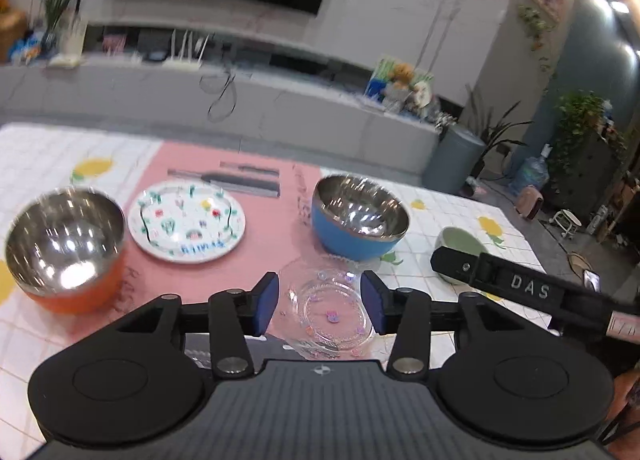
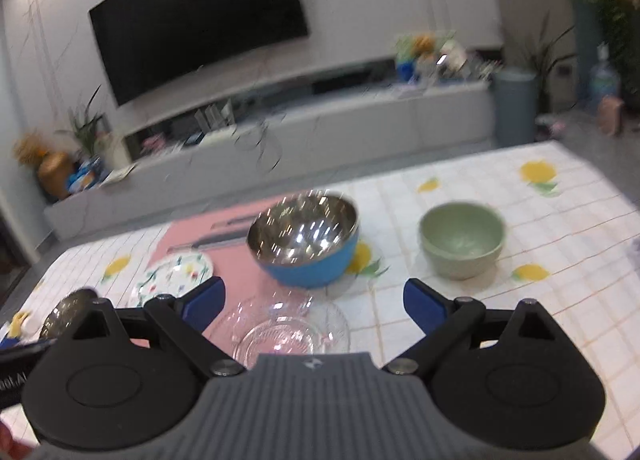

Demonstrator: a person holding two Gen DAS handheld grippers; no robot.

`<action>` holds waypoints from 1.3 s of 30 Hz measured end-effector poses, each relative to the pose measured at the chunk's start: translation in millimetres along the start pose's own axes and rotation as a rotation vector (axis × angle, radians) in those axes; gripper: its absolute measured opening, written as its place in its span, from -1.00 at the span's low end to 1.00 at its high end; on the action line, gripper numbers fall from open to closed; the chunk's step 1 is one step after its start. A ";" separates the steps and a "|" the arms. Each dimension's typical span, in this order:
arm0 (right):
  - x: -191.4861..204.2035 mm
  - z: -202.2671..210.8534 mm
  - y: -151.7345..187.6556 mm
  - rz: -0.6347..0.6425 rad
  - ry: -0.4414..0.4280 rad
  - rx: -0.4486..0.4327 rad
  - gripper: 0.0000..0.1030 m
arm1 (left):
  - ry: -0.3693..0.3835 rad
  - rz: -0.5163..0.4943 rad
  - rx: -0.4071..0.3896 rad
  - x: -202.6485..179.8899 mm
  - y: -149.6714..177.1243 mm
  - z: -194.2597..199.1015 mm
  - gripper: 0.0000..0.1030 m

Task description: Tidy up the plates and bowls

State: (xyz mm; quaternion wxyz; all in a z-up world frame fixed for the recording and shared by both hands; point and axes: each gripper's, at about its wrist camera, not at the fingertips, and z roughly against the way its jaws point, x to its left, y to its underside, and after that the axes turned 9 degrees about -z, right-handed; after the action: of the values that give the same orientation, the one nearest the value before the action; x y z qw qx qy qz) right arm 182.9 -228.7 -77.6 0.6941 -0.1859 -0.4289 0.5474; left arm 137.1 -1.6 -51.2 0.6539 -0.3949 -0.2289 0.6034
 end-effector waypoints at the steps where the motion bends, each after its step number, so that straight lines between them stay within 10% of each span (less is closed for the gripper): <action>1: -1.7 -5.8 0.0 -0.002 0.010 0.012 0.83 | -0.003 0.002 0.004 -0.6 -0.5 -6.8 0.03; 18: -54.4 -70.5 8.5 -0.183 0.086 0.197 0.60 | -0.021 0.148 0.141 15.3 12.4 -80.6 0.06; 39: -39.6 -103.9 13.9 -0.192 0.047 0.263 -0.38 | -0.023 0.220 0.178 37.8 22.6 -107.8 -0.10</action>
State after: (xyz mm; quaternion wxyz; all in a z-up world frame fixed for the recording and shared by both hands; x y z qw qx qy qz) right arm 256.3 -238.6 -161.8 0.7715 -0.0642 -0.3530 0.5254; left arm 213.3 8.3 -138.7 0.6137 -0.3510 -0.1374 0.6937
